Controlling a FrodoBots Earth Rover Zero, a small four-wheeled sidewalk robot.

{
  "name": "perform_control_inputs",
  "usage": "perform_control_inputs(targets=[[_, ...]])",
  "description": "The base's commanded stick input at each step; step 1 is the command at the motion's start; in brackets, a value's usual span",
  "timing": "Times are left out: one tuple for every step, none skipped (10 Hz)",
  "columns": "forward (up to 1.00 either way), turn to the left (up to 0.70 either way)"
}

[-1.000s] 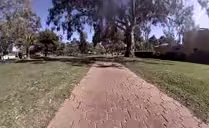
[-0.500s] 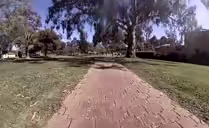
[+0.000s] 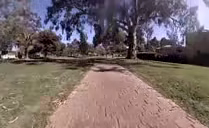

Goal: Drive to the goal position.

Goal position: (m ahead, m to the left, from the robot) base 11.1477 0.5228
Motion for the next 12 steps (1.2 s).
perform_control_inputs(targets=[[0.70,0.00],[0.70,0.00],[0.70,0.00],[0.70,0.00],[0.70,0.00],[0.70,0.00],[0.70,0.00],[0.70,0.00],[0.70,0.00],[0.70,0.00],[0.70,0.00],[0.70,0.00]])
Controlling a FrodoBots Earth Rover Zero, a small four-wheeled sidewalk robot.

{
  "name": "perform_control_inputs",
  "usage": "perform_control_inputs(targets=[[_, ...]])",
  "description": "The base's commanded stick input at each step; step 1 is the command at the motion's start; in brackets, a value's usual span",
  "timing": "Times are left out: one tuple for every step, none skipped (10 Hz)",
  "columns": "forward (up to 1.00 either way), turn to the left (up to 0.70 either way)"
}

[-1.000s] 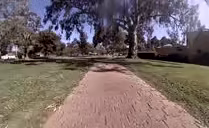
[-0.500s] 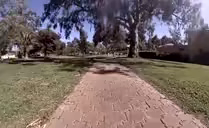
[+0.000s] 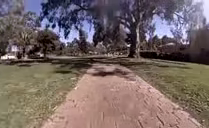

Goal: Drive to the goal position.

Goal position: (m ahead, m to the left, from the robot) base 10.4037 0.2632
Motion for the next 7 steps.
perform_control_inputs(targets=[[0.70,0.00],[0.70,0.00],[0.70,0.00],[0.70,0.00],[0.70,0.00],[0.70,0.00],[0.70,0.00]])
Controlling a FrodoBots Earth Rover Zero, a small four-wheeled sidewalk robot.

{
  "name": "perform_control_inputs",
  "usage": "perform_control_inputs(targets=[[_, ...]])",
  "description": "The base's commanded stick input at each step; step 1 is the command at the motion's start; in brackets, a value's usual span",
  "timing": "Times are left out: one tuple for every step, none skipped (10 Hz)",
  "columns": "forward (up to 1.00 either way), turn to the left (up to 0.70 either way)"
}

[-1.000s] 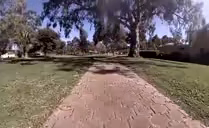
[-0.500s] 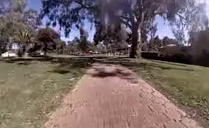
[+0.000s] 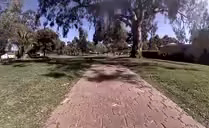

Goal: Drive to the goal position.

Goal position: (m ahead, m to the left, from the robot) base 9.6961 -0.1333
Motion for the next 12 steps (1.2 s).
perform_control_inputs(targets=[[0.70,0.00],[0.70,0.00],[0.70,0.00],[0.70,0.00],[0.70,0.00],[0.70,0.00],[0.70,0.00],[0.70,0.00],[0.70,0.00],[0.70,0.00],[0.70,0.00],[0.70,0.00]])
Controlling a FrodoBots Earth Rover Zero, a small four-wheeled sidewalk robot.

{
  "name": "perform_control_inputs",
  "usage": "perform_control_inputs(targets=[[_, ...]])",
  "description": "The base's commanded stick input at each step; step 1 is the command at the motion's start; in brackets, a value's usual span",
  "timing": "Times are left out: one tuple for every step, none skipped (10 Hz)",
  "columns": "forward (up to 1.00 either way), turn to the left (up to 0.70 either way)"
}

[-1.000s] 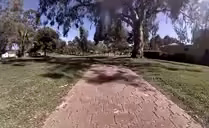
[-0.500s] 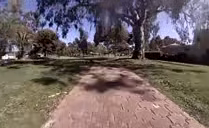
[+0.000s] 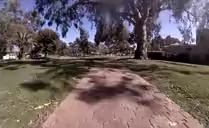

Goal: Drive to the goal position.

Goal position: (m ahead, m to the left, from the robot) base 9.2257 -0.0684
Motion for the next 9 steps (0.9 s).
perform_control_inputs(targets=[[0.70,0.00],[0.70,0.00],[0.70,0.00],[0.70,0.00],[0.70,0.00],[0.70,0.00],[0.70,0.00],[0.70,0.00],[0.70,0.00]])
